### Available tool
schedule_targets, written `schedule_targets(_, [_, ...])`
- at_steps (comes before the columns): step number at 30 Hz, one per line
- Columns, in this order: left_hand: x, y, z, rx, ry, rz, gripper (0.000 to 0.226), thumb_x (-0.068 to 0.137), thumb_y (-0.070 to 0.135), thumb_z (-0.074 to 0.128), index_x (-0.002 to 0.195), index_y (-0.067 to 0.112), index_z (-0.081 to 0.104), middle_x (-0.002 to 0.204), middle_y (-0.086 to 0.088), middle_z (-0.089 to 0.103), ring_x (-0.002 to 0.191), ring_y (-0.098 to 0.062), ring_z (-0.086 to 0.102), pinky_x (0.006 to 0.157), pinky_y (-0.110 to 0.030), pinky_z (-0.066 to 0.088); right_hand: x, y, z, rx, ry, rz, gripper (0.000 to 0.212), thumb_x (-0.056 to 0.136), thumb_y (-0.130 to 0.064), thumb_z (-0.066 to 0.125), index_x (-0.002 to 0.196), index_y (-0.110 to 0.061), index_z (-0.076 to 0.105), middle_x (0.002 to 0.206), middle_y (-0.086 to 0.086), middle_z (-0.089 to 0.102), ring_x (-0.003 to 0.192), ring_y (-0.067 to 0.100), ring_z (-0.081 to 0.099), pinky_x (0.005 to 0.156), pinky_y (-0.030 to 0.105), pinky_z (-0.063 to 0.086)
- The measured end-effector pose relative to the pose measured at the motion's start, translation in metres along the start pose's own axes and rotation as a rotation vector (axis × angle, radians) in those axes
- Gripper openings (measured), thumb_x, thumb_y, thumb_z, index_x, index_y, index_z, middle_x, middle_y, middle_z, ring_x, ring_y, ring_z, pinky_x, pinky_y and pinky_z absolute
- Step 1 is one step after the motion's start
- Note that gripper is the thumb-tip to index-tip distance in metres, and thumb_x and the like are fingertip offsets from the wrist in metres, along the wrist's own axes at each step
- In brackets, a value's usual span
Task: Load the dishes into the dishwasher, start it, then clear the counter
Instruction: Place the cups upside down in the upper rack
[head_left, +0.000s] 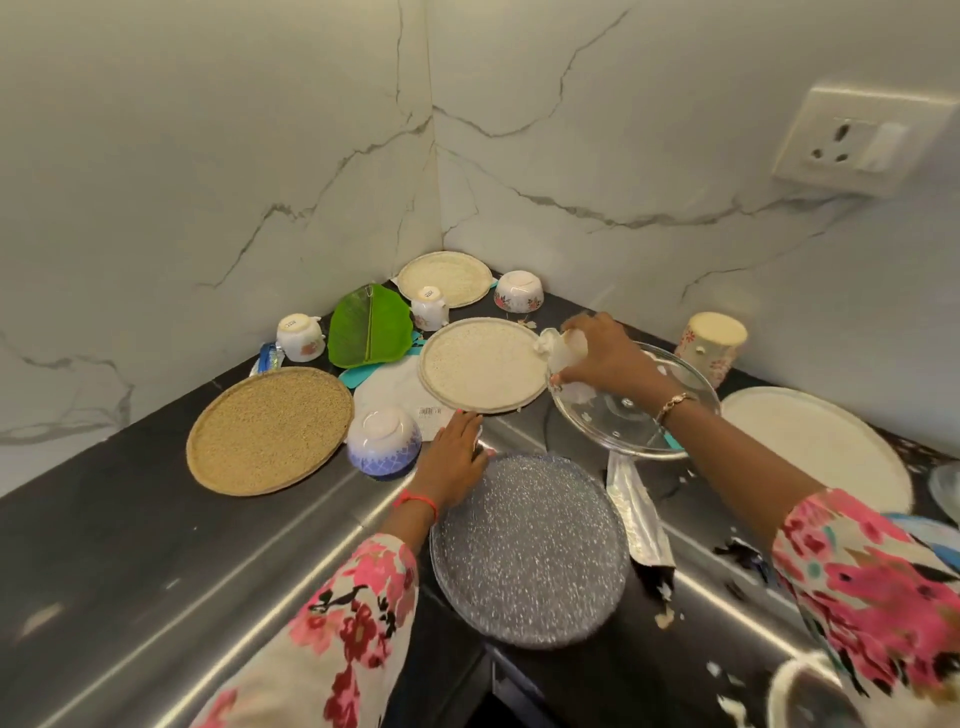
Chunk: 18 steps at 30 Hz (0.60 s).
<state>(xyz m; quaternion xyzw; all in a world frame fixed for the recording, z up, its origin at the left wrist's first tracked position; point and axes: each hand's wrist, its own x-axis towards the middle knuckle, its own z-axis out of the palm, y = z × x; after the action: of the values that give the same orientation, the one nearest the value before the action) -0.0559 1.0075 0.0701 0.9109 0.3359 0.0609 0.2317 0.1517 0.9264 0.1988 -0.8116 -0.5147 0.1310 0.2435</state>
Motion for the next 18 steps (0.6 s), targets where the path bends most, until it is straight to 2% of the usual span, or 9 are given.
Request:
schedule_targets(7, [-0.137, 0.032, 0.028, 0.079, 0.127, -0.049, 0.060, 0.098, 0.035, 0.043, 0.148, 0.010, 0.022, 0.158, -0.004, 0.013, 0.147, -0.018, 0.004, 0.120, -0.033, 0.003, -0.139, -0.023, 0.018, -0.023, -0.148, -0.055, 0.076, 0.063, -0.020, 0.083, 0.130, -0.012, 0.046, 0.132, 0.011, 0.037, 0.118, 0.029, 0.043, 0.094, 0.038, 0.043])
schedule_targets(11, [-0.217, 0.048, 0.052, 0.139, 0.194, -0.032, 0.062, 0.097, 0.036, 0.043, 0.149, 0.012, 0.019, 0.159, -0.003, 0.011, 0.148, -0.017, 0.002, 0.118, -0.030, -0.004, -0.218, -0.027, 0.038, -0.044, -0.203, -0.052, 0.072, 0.065, -0.017, 0.080, 0.128, -0.011, 0.046, 0.129, 0.010, 0.038, 0.117, 0.028, 0.045, 0.096, 0.031, 0.040])
schedule_targets(13, [-0.257, 0.056, 0.066, 0.157, 0.213, -0.006, 0.063, 0.097, 0.035, 0.042, 0.150, 0.014, 0.017, 0.159, -0.002, 0.008, 0.148, -0.016, -0.001, 0.117, -0.028, -0.008, -0.262, -0.030, 0.047, -0.032, -0.207, -0.048, 0.068, 0.067, -0.015, 0.078, 0.127, -0.012, 0.045, 0.129, 0.009, 0.037, 0.116, 0.029, 0.047, 0.099, 0.035, 0.042])
schedule_targets(15, [-0.296, 0.063, 0.081, 0.181, 0.203, -0.003, 0.062, 0.098, 0.037, 0.039, 0.150, 0.015, 0.014, 0.159, 0.001, 0.005, 0.148, -0.015, -0.004, 0.116, -0.026, -0.012, -0.305, -0.031, 0.056, -0.033, -0.197, -0.029, 0.064, 0.067, -0.014, 0.077, 0.124, -0.013, 0.046, 0.125, 0.009, 0.040, 0.110, 0.030, 0.051, 0.093, 0.037, 0.046])
schedule_targets(18, [-0.358, 0.071, 0.104, 0.200, 0.138, -0.001, 0.063, 0.098, 0.038, 0.038, 0.150, 0.016, 0.011, 0.160, 0.001, 0.002, 0.147, -0.014, -0.007, 0.114, -0.024, -0.015, -0.377, -0.029, 0.073, -0.021, -0.165, 0.001, 0.062, 0.067, -0.015, 0.077, 0.121, -0.013, 0.048, 0.123, 0.011, 0.047, 0.110, 0.029, 0.050, 0.086, 0.034, 0.046])
